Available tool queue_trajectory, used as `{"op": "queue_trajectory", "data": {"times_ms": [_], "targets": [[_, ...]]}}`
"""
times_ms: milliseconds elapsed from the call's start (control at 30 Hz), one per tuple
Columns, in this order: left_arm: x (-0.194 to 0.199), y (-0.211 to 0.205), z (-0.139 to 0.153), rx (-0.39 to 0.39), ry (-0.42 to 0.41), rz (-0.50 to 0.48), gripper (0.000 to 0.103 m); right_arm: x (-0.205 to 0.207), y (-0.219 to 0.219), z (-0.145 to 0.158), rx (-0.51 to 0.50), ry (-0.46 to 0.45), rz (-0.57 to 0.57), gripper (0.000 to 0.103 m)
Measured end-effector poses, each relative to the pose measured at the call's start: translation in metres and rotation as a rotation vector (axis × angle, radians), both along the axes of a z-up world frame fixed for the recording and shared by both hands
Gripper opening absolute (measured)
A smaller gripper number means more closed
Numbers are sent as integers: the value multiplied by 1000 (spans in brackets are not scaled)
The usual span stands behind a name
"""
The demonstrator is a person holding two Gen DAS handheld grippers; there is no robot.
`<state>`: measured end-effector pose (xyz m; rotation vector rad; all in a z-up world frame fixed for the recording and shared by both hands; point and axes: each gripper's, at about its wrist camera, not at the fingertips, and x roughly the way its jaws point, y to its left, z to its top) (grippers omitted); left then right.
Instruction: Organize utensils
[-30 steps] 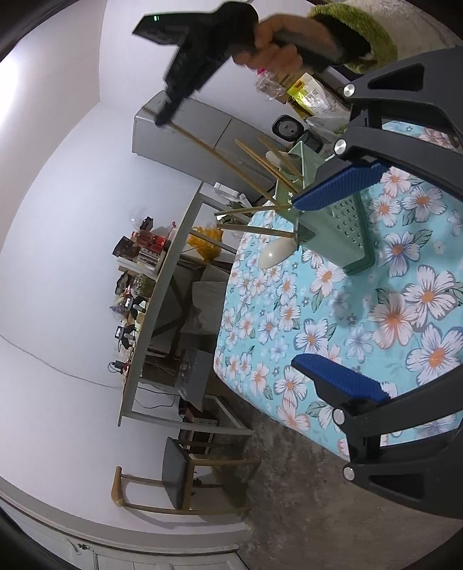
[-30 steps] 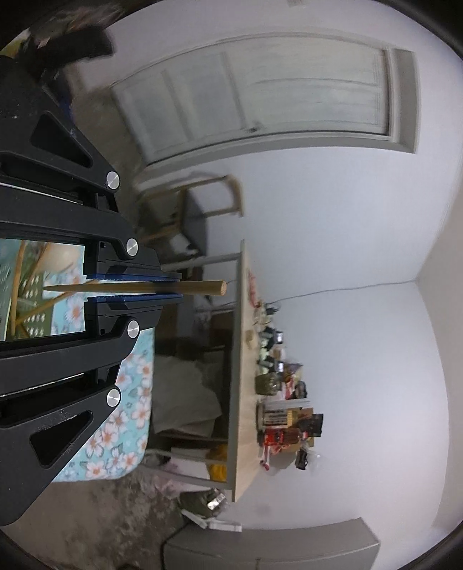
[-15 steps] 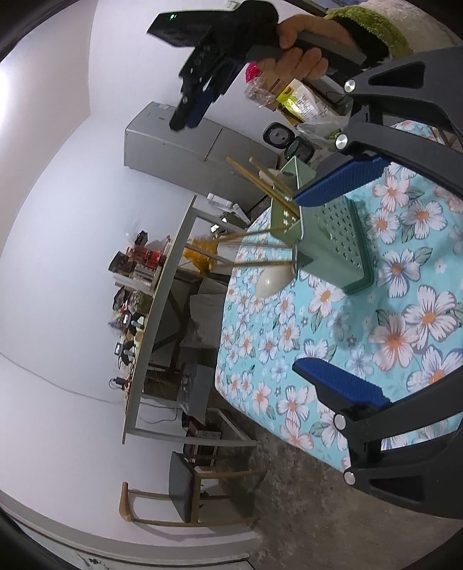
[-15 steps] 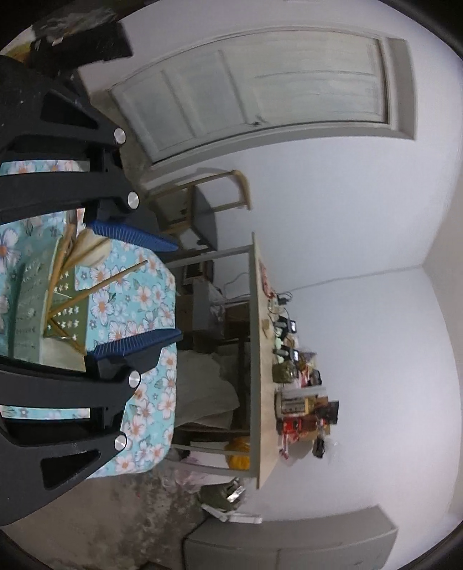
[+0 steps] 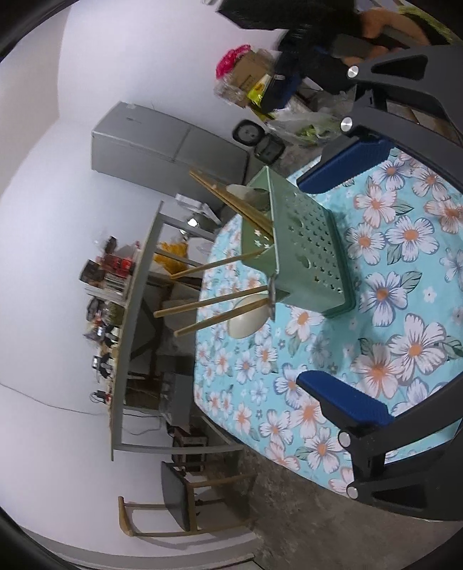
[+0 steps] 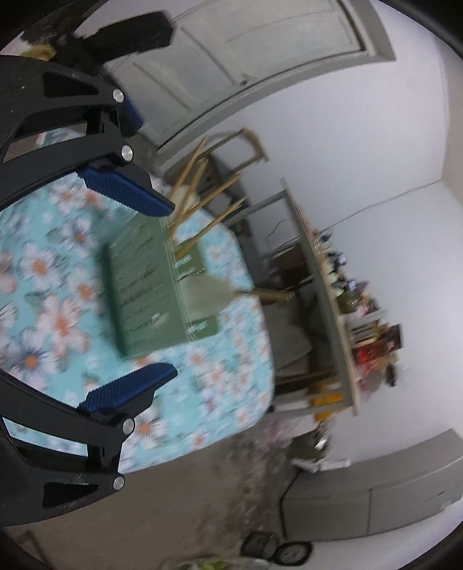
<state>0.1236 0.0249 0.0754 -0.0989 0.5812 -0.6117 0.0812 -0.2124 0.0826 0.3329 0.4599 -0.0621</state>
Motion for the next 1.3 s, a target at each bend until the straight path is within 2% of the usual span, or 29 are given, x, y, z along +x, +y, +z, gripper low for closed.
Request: {"op": "queue_trajectory", "data": {"times_ms": [233, 367, 467, 567, 833, 933, 1167, 1300], "targets": [[-1, -22, 0, 87, 18, 123, 97, -5, -1, -20, -50, 91, -22, 95], [1, -36, -1, 150, 10, 182, 97, -5, -8, -24, -106, 124, -64, 95], [1, -48, -3, 234, -20, 242, 97, -4, -13, -29, -145, 154, -113, 95], [0, -58, -5, 283, -44, 292, 97, -1, -18, -32, -196, 190, -170, 95], [-1, -68, -8, 304, -54, 346, 97, 1, -14, -28, -342, 190, -197, 95], [-3, -70, -9, 309, -56, 370, 97, 0, -13, -29, -352, 186, -197, 95], [-3, -59, -10, 250, -4, 442, 97, 1, -11, -27, -342, 179, -179, 95], [-2, -59, -10, 267, -2, 448, 97, 2, -11, -26, -334, 175, -173, 95]]}}
